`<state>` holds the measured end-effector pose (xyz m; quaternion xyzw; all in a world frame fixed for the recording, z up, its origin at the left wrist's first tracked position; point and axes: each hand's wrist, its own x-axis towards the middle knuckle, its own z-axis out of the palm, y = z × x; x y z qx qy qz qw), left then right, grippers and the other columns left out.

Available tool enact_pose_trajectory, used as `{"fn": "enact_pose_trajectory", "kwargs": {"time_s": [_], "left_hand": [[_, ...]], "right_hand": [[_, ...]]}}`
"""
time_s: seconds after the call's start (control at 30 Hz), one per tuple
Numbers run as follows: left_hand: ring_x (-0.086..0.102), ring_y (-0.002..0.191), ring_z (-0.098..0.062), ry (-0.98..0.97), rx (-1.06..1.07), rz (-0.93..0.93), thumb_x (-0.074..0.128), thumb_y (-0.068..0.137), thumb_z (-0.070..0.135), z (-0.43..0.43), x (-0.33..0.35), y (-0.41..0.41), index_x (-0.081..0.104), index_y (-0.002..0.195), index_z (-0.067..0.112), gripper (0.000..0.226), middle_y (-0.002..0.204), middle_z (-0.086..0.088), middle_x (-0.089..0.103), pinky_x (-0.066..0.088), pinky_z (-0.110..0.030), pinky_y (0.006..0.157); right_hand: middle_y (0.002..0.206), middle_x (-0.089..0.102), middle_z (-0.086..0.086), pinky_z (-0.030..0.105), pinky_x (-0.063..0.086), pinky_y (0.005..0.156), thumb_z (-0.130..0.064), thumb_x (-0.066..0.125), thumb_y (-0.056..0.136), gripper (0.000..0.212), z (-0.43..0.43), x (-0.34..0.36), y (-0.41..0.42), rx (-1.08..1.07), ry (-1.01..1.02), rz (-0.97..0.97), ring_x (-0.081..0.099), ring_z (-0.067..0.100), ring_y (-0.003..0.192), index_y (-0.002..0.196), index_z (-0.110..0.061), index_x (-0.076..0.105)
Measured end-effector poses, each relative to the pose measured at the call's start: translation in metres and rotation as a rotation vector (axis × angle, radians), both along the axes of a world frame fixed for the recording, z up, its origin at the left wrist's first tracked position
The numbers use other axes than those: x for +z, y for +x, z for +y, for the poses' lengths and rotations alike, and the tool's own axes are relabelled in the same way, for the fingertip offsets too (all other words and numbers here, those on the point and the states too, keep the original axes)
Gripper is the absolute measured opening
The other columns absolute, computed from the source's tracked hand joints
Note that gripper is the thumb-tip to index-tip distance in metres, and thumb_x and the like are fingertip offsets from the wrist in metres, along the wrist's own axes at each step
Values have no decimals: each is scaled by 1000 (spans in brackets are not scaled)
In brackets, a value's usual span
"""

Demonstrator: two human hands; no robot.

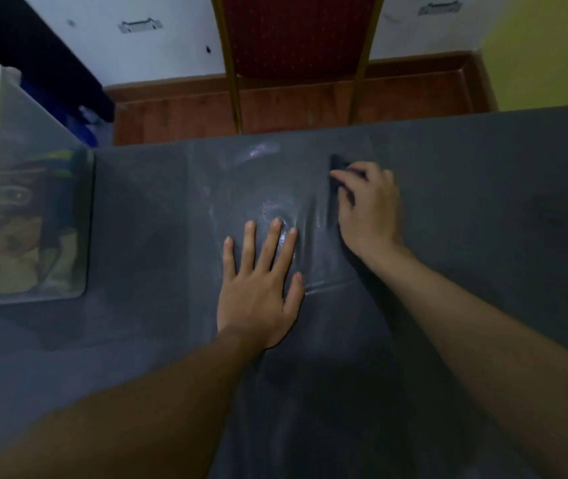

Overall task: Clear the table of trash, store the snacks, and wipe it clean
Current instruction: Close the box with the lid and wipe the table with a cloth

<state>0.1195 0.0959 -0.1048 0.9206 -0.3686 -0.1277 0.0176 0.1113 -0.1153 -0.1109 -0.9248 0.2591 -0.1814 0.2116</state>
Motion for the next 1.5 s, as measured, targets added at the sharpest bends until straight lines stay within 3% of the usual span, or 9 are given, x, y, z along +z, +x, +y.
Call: {"fn": "enact_pose_trajectory", "kwargs": {"time_s": [0.13, 0.33, 0.53, 0.6, 0.73, 0.93, 1.13, 1.37, 1.5], "left_hand": [[-15, 151, -27, 17, 2, 7, 20, 101, 52, -1, 2, 1, -1, 158, 28, 65, 166, 4, -6, 3, -57, 120], [-18, 150, -25, 39, -3, 21, 20, 100, 53, -1, 3, 3, -5, 157, 30, 66, 165, 6, -10, -1, -55, 121], [-17, 151, -25, 57, -1, 37, 20, 100, 54, -3, 5, 3, -5, 157, 32, 66, 165, 5, -7, -1, -54, 121], [-16, 151, -25, 60, -1, 38, 21, 100, 54, -2, 4, 3, -5, 157, 32, 66, 165, 6, -7, -1, -54, 121], [-16, 151, -25, 67, -3, 38, 21, 100, 54, -2, 4, 3, -4, 157, 31, 66, 165, 6, -8, 1, -55, 121], [-14, 151, -25, 52, -2, 37, 25, 100, 53, -3, 5, 2, -1, 157, 30, 67, 165, 6, -7, 2, -55, 121], [-11, 152, -25, 39, -3, 21, 25, 100, 53, -1, 4, 1, 2, 158, 30, 66, 166, 6, -4, 1, -54, 122], [-12, 152, -24, 11, -2, 16, 20, 100, 53, -2, 2, 0, 1, 158, 31, 64, 166, 6, -6, 0, -54, 122], [-12, 152, -24, 6, -6, -1, 19, 100, 53, -1, 0, 0, 1, 157, 31, 64, 166, 6, -6, 0, -54, 122]], "right_hand": [[114, 63, 4, 44, 47, 82, -10, 60, 92, 29, -28, -1, 17, 445, -77, 8, 55, 28, 96, 116, -19, 74], [119, 62, 3, 37, 43, 88, -11, 58, 93, 31, -35, 6, 75, 17, -15, 24, 52, 29, 106, 117, -24, 72], [122, 64, 0, 37, 45, 86, -11, 64, 92, 31, -26, 10, 75, 657, -42, 75, 52, 23, 99, 119, -24, 73], [121, 64, 2, 42, 45, 86, -9, 62, 91, 33, -44, 8, 82, 598, -119, 86, 52, 27, 99, 119, -24, 72], [117, 65, 4, 40, 46, 86, -8, 59, 91, 32, -60, 2, 80, 110, -43, 7, 53, 31, 100, 117, -23, 73], [119, 67, -2, 40, 46, 83, -12, 64, 92, 29, -54, 3, 46, 550, -68, 40, 53, 25, 96, 116, -25, 74], [115, 66, 0, 45, 48, 81, -11, 61, 91, 29, -53, 2, 30, 106, -39, -6, 53, 29, 97, 113, -24, 74], [117, 67, -5, 42, 48, 81, -8, 67, 88, 30, -36, 3, -24, 421, -32, 24, 53, 23, 92, 111, -25, 76], [115, 68, -4, 45, 49, 78, -9, 65, 88, 28, -40, 1, -41, 54, -33, -18, 54, 28, 91, 107, -25, 76]]}}
